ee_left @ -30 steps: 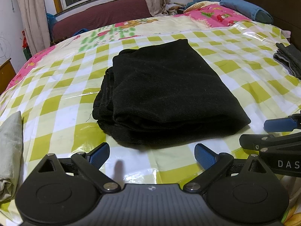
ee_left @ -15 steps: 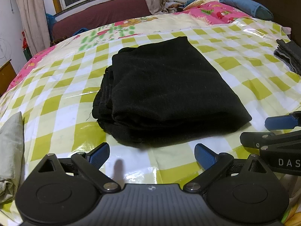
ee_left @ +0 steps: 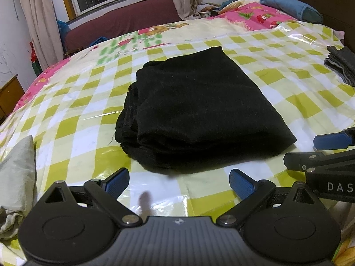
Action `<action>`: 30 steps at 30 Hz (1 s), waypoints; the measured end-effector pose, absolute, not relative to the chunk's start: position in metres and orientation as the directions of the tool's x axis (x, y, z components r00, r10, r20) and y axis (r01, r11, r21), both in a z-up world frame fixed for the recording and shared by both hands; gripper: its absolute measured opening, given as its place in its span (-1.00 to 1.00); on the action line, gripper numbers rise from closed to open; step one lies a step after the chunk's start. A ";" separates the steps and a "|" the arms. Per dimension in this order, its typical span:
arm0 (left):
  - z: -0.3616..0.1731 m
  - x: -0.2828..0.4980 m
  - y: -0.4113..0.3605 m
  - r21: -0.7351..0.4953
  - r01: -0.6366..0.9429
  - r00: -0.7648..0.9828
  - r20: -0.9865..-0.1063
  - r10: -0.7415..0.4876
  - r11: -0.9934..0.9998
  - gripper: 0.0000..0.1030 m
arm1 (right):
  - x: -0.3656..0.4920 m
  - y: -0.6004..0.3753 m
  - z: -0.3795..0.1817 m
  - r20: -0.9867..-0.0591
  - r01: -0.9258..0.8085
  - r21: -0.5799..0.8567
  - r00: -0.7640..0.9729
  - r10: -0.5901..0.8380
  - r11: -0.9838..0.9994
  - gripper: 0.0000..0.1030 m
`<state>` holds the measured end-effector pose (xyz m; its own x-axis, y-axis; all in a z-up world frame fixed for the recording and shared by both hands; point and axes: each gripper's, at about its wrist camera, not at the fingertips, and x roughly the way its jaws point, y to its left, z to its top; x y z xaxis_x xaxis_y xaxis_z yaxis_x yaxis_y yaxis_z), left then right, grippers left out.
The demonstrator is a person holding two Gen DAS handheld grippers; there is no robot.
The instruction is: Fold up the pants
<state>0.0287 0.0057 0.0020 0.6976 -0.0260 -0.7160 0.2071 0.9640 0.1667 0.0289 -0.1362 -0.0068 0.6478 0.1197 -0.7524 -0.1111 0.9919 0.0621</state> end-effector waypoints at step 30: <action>0.008 0.021 0.001 0.209 0.196 0.722 -0.692 0.003 0.958 1.00 | 0.026 -0.138 -0.005 -0.747 -0.106 0.078 0.652 0.129 0.991 0.07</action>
